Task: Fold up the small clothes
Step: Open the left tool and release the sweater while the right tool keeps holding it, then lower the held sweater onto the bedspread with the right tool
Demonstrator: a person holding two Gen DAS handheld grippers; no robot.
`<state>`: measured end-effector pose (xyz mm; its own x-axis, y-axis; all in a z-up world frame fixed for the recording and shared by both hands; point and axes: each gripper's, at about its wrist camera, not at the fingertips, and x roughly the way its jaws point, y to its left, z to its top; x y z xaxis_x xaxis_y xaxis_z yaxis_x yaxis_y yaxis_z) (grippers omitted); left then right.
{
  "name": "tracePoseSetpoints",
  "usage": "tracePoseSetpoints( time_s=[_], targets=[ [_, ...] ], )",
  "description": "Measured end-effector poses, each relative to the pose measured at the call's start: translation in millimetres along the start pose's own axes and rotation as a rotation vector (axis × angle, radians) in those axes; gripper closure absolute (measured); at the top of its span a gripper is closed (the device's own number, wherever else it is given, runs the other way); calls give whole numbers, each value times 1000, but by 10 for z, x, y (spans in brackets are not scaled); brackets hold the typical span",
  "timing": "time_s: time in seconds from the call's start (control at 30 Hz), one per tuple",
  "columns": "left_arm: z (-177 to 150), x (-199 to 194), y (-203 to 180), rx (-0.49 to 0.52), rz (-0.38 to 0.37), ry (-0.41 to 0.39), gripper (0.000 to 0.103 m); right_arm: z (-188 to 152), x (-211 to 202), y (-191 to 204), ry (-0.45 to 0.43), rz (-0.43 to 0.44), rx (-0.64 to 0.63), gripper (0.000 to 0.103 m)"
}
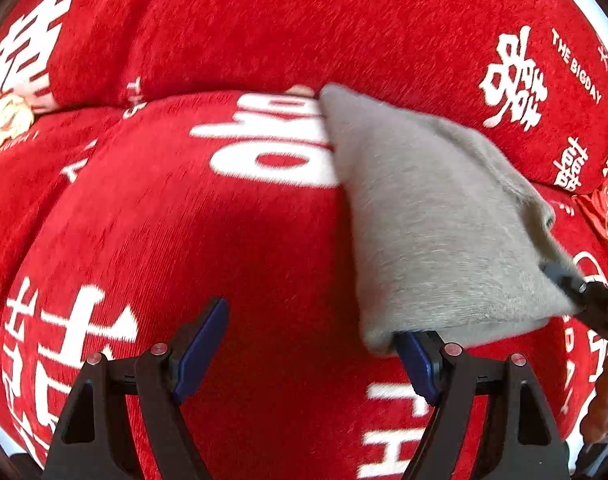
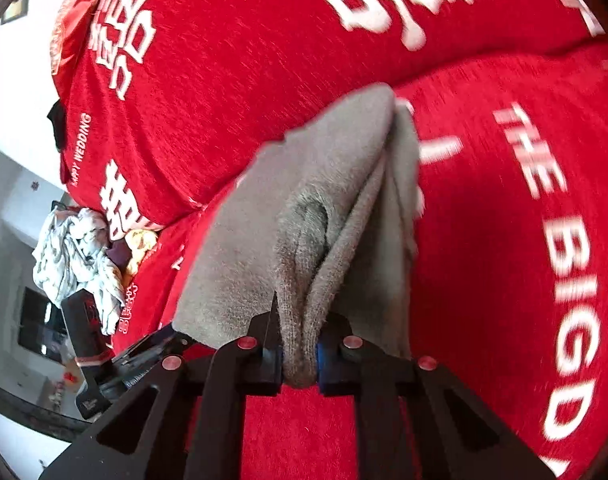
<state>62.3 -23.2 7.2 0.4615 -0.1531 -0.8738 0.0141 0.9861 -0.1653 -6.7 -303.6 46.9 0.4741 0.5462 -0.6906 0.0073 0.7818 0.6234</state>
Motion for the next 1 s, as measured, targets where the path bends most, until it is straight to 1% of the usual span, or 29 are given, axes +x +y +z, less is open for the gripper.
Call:
tracePoseSetpoints(
  time_s=[0.07, 0.13, 0.2, 0.23, 0.27, 0.33, 0.37, 0.4, 0.43, 0.47, 0.53, 0.6, 0.63, 0.67, 0.7, 0.73, 0.77, 0.8, 0.83, 0.87, 0.9, 0.93, 0.97, 1.0],
  targets=[
    [-49, 3, 32, -6, -5, 4, 22, -78, 83, -115, 20, -8, 29, 91],
    [-70, -52, 17, 5, 4, 7, 22, -140, 98, -234, 4, 34, 76, 89],
    [-81, -174, -14, 25, 6, -2, 22, -147, 11, -280, -3, 54, 100, 82],
    [-88, -276, -42, 49, -2, -20, 22, -149, -43, -281, -6, 51, 95, 77],
    [-84, -390, -78, 78, -13, -44, 22, -147, -130, -255, -19, 37, 74, 74],
    [-62, -572, -158, 118, -40, -87, 22, -117, -382, -145, -95, -11, -9, 64],
    [-11, -627, -213, 129, -46, -102, 22, -92, -459, -79, -126, -22, -39, 61],
    [46, -650, -256, 131, -54, -112, 22, -41, -538, -13, -159, -19, -71, 55],
    [134, -636, -327, 131, -65, -117, 22, 22, -572, 39, -177, -5, -89, 52],
    [206, -595, -373, 132, -59, -118, 22, 110, -561, 105, -184, 23, -106, 51],
    [340, -454, -473, 131, -16, -109, 22, 239, -437, 212, -154, 77, -125, 51],
    [431, -260, -513, 116, 20, -77, 22, 385, -190, 259, -84, 149, -104, 51],
    [448, -186, -502, 107, 36, -64, 22, 430, -87, 252, -51, 170, -88, 51],
    [444, -112, -490, 99, 43, -47, 22, 471, 32, 235, -19, 182, -74, 51],
    [431, -55, -470, 92, 42, -27, 22, 511, 138, 162, 1, 144, -63, 51],
    [404, -22, -464, 90, 29, -13, 22, 518, 185, 103, 2, 96, -48, 62],
    [374, -18, -471, 100, 25, -13, 22, 523, 224, -13, 0, 50, -19, 70],
    [353, -27, -494, 117, 35, -23, 22, 514, 219, -128, -9, 67, 9, 77],
    [342, -52, -523, 144, 46, -34, 22, 496, 189, -185, -13, 90, 18, 77],
    [336, -69, -544, 155, 50, -38, 22, 476, 147, -184, -16, 92, 4, 77],
    [344, -92, -563, 163, 50, -37, 22, 458, 98, -141, -20, 71, -26, 70],
    [351, -118, -584, 171, 43, -35, 22, 443, 59, -97, -24, 57, -55, 55],
    [365, -144, -614, 183, 33, -35, 22, 412, -18, -4, -30, 55, -113, 45],
    [370, -169, -639, 197, 29, -39, 22, 389, -78, 72, -38, 60, -154, 28]
  ],
)
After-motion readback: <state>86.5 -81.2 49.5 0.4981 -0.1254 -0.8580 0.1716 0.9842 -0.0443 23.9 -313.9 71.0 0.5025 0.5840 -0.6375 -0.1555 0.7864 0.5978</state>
